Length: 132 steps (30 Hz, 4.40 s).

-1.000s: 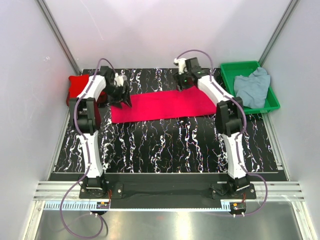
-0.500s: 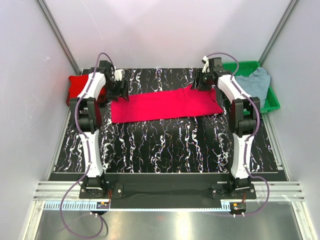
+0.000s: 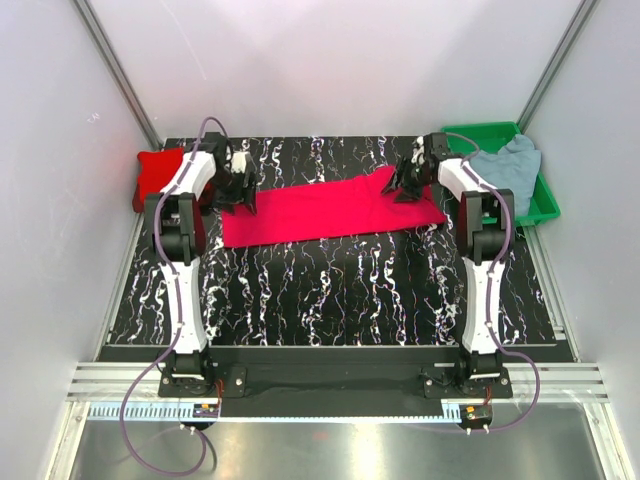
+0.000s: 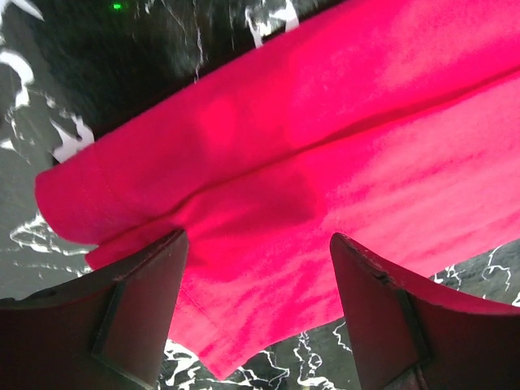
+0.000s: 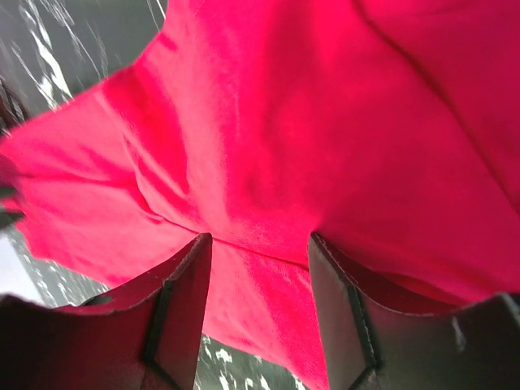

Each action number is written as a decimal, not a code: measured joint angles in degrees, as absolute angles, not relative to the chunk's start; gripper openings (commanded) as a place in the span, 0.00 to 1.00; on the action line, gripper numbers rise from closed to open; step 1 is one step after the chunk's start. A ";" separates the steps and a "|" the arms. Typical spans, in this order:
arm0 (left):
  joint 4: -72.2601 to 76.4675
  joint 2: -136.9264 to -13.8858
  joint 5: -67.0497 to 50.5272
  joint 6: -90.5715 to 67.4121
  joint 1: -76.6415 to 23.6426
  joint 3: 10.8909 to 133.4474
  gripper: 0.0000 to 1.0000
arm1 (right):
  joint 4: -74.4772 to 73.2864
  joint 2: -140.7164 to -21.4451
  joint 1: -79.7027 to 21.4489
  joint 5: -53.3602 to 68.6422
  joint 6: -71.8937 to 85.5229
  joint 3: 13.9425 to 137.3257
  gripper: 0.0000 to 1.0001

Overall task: Fold and stack the t-shirts
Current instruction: Fold the tshirt

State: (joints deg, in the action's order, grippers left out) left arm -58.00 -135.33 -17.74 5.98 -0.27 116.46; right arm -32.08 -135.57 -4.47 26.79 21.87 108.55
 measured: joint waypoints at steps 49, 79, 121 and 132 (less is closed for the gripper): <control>-61.73 -122.63 -11.86 7.55 2.33 101.27 0.77 | -32.40 -132.18 1.74 27.11 32.58 104.18 0.61; -64.18 -129.12 -17.72 9.72 3.11 102.50 0.00 | -32.62 -144.14 1.93 20.60 30.06 121.58 0.09; -63.26 -111.28 -30.02 10.72 -39.79 76.34 0.00 | -27.27 -160.03 -4.91 23.55 32.93 145.18 0.10; -63.07 -111.28 -30.04 10.76 -43.75 77.34 0.00 | -25.39 -162.78 -6.92 23.66 33.30 148.88 0.10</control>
